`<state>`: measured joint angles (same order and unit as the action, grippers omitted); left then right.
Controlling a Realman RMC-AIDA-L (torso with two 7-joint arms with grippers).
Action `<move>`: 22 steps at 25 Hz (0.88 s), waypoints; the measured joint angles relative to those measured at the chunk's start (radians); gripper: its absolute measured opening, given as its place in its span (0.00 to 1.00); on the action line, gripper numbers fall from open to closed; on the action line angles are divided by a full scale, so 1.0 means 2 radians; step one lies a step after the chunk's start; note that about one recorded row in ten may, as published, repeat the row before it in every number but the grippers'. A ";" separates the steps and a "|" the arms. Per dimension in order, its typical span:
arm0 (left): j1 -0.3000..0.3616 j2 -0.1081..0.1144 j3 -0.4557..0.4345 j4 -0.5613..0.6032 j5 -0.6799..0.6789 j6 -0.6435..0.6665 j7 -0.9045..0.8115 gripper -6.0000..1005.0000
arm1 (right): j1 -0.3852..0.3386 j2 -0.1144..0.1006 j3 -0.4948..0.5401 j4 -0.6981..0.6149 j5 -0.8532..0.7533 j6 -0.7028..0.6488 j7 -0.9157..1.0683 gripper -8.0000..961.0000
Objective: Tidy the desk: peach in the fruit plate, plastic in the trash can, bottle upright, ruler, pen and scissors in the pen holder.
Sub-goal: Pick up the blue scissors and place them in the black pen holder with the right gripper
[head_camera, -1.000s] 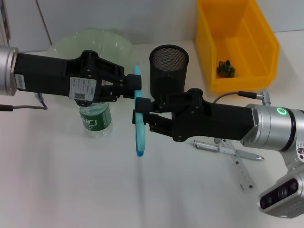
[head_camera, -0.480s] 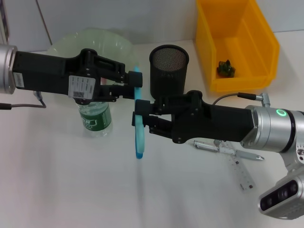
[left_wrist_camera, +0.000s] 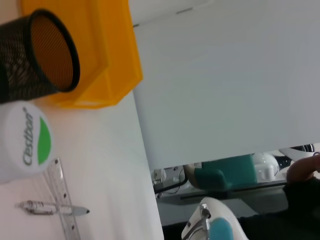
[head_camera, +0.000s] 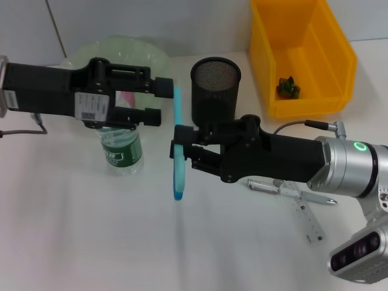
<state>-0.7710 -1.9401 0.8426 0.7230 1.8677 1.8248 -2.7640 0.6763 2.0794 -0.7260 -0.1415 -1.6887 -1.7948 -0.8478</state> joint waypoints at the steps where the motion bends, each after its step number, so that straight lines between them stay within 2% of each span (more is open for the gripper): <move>1: 0.000 0.000 0.000 0.000 0.000 0.000 0.000 0.62 | -0.001 0.000 0.004 0.003 0.000 0.000 0.002 0.26; 6: 0.015 0.007 -0.015 0.003 -0.002 0.012 0.049 0.67 | -0.017 0.000 0.039 0.007 0.002 -0.007 0.046 0.26; 11: 0.042 0.007 -0.056 0.023 -0.009 0.041 0.175 0.71 | -0.042 0.000 0.089 0.007 0.002 -0.018 0.116 0.26; 15: 0.076 0.004 -0.068 0.035 -0.041 0.064 0.289 0.73 | -0.059 0.001 0.146 0.007 0.002 -0.034 0.209 0.26; 18: 0.105 -0.005 -0.067 0.042 -0.073 0.076 0.382 0.75 | -0.063 0.001 0.200 0.007 0.002 -0.037 0.327 0.26; 22: 0.152 -0.032 -0.065 0.067 -0.104 0.083 0.512 0.77 | -0.054 0.001 0.255 0.007 0.002 -0.014 0.474 0.26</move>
<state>-0.4676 -2.0047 0.7128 0.8572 1.6598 1.9904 -1.7398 0.5690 2.0815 -0.2158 -0.1273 -1.6838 -1.8232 0.0994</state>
